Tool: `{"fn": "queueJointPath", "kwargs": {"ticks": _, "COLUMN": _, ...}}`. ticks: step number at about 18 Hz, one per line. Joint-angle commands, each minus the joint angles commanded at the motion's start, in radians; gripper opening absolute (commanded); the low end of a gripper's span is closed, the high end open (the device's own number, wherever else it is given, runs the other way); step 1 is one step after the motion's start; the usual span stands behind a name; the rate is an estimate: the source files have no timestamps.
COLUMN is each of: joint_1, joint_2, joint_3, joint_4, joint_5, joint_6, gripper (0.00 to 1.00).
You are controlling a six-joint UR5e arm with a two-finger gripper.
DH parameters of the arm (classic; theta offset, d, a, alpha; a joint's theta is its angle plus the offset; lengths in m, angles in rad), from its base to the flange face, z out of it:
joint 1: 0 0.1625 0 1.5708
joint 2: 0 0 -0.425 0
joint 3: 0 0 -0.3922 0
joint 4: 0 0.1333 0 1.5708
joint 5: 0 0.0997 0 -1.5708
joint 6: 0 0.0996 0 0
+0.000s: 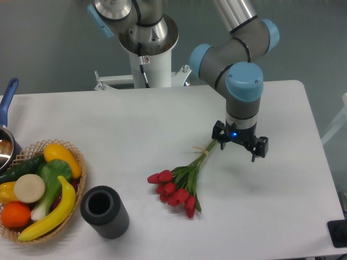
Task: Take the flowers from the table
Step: 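Move the open gripper toward the green stems of the red tulips, then lower the gripper onto the tulip stems just below the blooms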
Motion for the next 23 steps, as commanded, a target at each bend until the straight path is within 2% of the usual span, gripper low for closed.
{"fn": "queueJointPath", "kwargs": {"ticks": 4, "joint_1": -0.024, "joint_2": 0.000, "joint_3": -0.025, "joint_4": 0.000, "joint_5": -0.034, "joint_6": -0.003, "gripper": 1.00}}
{"fn": "queueJointPath", "kwargs": {"ticks": 17, "joint_1": -0.124, "joint_2": -0.037, "joint_3": -0.026, "joint_4": 0.003, "joint_5": -0.034, "joint_6": -0.083, "gripper": 1.00}}
{"fn": "queueJointPath", "kwargs": {"ticks": 23, "joint_1": -0.164, "joint_2": -0.037, "joint_3": -0.043, "joint_4": -0.006, "joint_5": -0.035, "joint_6": -0.109, "gripper": 1.00}}
